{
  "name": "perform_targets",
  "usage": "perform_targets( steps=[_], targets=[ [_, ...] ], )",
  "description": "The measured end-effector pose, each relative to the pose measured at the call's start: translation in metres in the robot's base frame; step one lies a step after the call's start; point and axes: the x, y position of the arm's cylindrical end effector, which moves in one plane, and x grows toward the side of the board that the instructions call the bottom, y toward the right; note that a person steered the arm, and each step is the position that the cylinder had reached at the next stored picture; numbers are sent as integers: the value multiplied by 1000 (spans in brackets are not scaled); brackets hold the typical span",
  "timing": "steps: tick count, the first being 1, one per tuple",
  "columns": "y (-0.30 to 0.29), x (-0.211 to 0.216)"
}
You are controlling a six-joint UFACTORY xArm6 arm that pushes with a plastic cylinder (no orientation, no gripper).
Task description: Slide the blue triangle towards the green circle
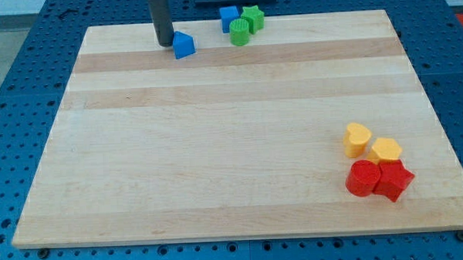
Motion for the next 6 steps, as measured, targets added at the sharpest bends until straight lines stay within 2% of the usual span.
perform_targets(
  steps=[2,3,4,6],
  targets=[
    [-16,22],
    [37,15],
    [61,26],
    [70,28]
  ],
)
